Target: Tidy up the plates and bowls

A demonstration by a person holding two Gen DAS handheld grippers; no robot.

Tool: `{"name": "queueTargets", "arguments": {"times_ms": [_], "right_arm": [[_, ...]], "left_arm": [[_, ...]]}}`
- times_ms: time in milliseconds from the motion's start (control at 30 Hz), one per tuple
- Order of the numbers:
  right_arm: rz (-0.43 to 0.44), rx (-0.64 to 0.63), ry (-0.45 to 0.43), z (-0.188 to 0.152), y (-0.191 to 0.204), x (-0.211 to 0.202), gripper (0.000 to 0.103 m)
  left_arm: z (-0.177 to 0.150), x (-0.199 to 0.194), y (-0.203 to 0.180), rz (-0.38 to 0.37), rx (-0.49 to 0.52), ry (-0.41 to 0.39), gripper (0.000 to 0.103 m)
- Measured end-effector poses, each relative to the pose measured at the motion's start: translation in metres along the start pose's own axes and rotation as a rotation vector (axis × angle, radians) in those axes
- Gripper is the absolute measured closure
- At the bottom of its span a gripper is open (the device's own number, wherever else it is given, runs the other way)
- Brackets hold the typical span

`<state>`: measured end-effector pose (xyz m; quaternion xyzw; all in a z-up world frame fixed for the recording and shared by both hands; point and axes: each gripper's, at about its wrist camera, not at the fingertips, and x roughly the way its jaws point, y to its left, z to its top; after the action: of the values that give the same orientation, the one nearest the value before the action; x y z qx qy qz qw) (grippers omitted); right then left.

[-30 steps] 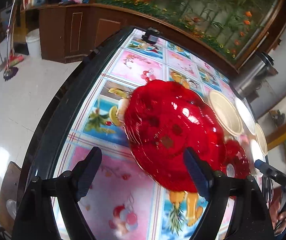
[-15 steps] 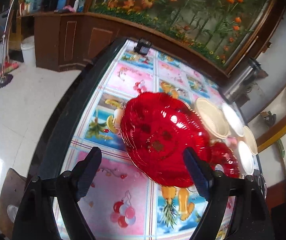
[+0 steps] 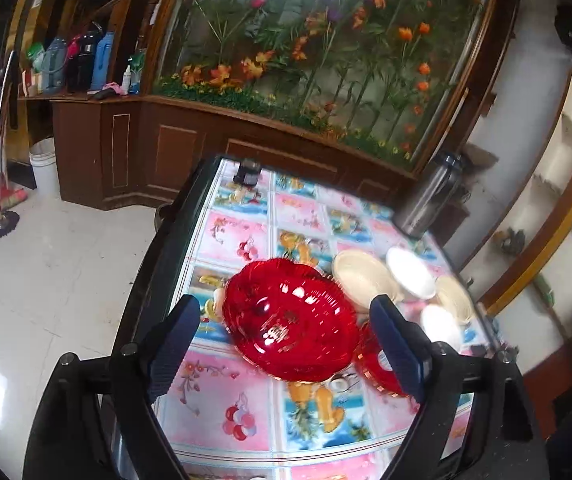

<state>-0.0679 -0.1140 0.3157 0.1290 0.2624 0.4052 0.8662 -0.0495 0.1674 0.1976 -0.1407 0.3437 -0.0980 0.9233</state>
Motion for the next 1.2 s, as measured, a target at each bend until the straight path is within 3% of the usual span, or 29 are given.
{"name": "queueTargets", "arguments": {"times_ms": [200,333,433,533,600,633,733,767,800,833,1100,1200], "right_arm": [[-0.189,0.121,0.292,-0.082,-0.118,0.091,0.055],[-0.235,0.279,0.402,-0.125,-0.215,0.133,0.055],[-0.25,0.325,0.445,-0.137,-0.257,0.158,0.055],[-0.261,0.294,0.454,-0.135,-0.266,0.175,0.055],[-0.299,0.271,0.46,-0.136,-0.273,0.187,0.056],[-0.286,0.272,0.463,-0.136,-0.273,0.192,0.062],[-0.298,0.269,0.476,-0.141,-0.278,0.21,0.065],[-0.292,0.266,0.482,-0.142,-0.279,0.213,0.07],[-0.294,0.264,0.492,-0.144,-0.278,0.216,0.083],[-0.294,0.273,0.492,-0.148,-0.277,0.217,0.089],[-0.233,0.266,0.503,-0.171,-0.25,0.202,0.089],[-0.195,0.241,0.519,-0.185,-0.232,0.194,0.088]], "left_arm": [[-0.022,0.092,0.027,0.069,-0.072,0.173,0.017],[-0.024,0.139,0.038,0.125,-0.11,0.23,0.017],[-0.022,0.159,0.04,0.175,-0.104,0.237,0.017],[-0.02,0.173,0.044,0.231,-0.091,0.231,0.019],[-0.021,0.183,0.047,0.252,-0.08,0.249,0.041],[-0.022,0.189,0.05,0.243,-0.09,0.262,0.046],[-0.026,0.201,0.057,0.248,-0.099,0.293,0.07],[-0.028,0.203,0.057,0.236,-0.104,0.305,0.082],[-0.032,0.204,0.058,0.213,-0.107,0.319,0.086],[-0.036,0.203,0.056,0.199,-0.104,0.326,0.086],[-0.076,0.154,0.054,0.198,-0.126,0.3,0.086],[-0.099,0.126,0.054,0.197,-0.148,0.278,0.078]]}}
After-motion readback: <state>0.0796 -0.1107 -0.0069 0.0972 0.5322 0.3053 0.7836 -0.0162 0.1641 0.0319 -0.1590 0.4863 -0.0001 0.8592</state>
